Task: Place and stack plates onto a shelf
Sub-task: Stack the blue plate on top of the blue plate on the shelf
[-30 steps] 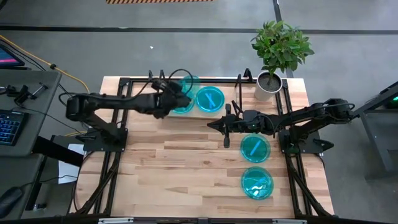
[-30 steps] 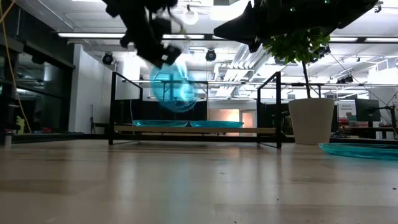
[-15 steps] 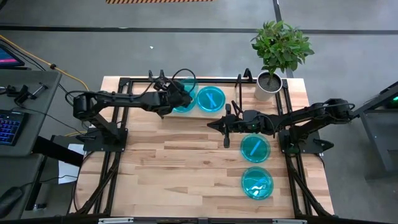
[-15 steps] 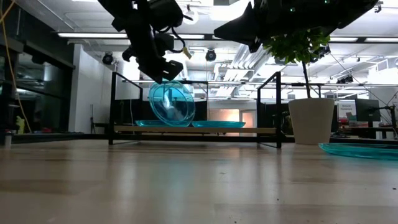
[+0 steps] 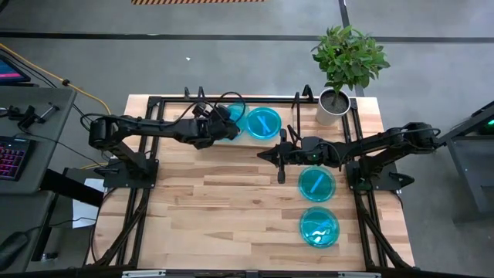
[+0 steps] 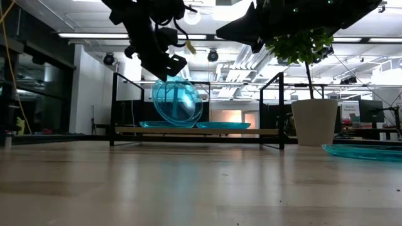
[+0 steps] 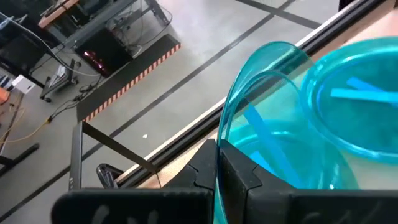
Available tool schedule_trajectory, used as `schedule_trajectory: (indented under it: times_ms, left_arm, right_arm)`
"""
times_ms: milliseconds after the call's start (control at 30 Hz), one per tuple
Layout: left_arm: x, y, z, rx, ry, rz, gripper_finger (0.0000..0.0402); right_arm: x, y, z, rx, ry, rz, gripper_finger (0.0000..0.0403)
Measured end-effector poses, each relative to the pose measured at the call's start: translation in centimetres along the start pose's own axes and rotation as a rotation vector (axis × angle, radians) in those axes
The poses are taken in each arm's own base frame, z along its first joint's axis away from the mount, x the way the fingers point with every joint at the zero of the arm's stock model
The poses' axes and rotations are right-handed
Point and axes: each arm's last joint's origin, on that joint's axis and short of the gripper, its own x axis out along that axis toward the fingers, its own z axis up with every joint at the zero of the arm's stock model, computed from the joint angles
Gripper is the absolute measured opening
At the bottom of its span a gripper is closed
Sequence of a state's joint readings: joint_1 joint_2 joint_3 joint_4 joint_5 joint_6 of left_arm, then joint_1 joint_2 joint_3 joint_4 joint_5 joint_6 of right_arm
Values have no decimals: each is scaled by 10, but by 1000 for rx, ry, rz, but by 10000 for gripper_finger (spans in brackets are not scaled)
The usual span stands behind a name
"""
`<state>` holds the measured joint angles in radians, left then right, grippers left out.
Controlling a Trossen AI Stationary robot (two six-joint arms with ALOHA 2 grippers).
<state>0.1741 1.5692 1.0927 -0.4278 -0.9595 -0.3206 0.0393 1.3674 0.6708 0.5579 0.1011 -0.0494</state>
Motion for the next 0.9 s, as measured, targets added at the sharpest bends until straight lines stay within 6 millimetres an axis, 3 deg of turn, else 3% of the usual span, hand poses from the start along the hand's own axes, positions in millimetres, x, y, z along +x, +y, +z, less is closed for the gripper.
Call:
schedule_trajectory:
  times_ms: [667,900]
  left_arm:
    - [1,1,-4,28,45,-36,1]
    - [1,1,-5,33,49,-37,25]
  right_arm:
    - [0,0,0,0,0,0,0]
    - [0,0,0,0,0,0,0]
